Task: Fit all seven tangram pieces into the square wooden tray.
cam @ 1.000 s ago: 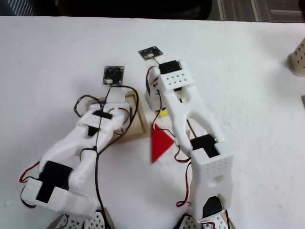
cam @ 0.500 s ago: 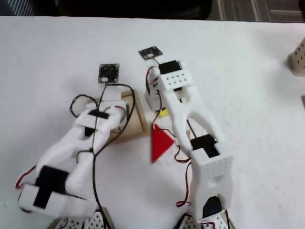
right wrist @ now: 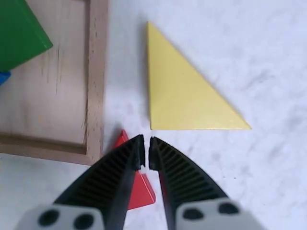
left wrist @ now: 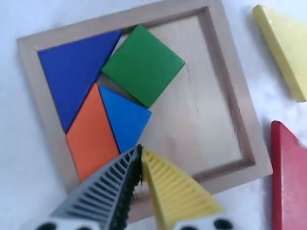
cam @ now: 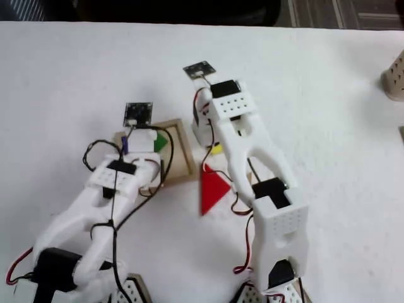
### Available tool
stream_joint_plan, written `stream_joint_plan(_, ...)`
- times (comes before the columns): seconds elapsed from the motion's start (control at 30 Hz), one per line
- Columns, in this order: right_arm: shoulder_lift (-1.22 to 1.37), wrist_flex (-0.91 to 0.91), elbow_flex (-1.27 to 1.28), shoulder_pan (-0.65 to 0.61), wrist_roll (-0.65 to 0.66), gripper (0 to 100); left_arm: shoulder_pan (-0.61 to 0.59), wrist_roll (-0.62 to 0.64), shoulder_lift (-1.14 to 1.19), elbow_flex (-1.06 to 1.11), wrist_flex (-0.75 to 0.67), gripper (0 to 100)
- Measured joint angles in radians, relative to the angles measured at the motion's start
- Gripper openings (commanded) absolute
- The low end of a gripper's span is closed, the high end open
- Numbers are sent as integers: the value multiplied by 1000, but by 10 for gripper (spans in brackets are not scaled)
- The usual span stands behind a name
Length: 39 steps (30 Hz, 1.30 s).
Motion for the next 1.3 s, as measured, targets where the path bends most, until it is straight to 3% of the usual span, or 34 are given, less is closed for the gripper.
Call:
stream_joint_plan(0.57, 0, 0, 0, 0, 0, 18, -28, -37, 103, -66, 28, 23)
stream_joint_plan(0.97, 0, 0, 0, 0, 0, 18, -31, -43, 11, -44, 40, 23)
stream_joint_plan(1.13, 0, 0, 0, 0, 0, 18, -21, -40, -94, 48, -117, 22)
stream_joint_plan(1.3, 0, 0, 0, 0, 0, 18, 8, 66, -48, 23, -269, 23)
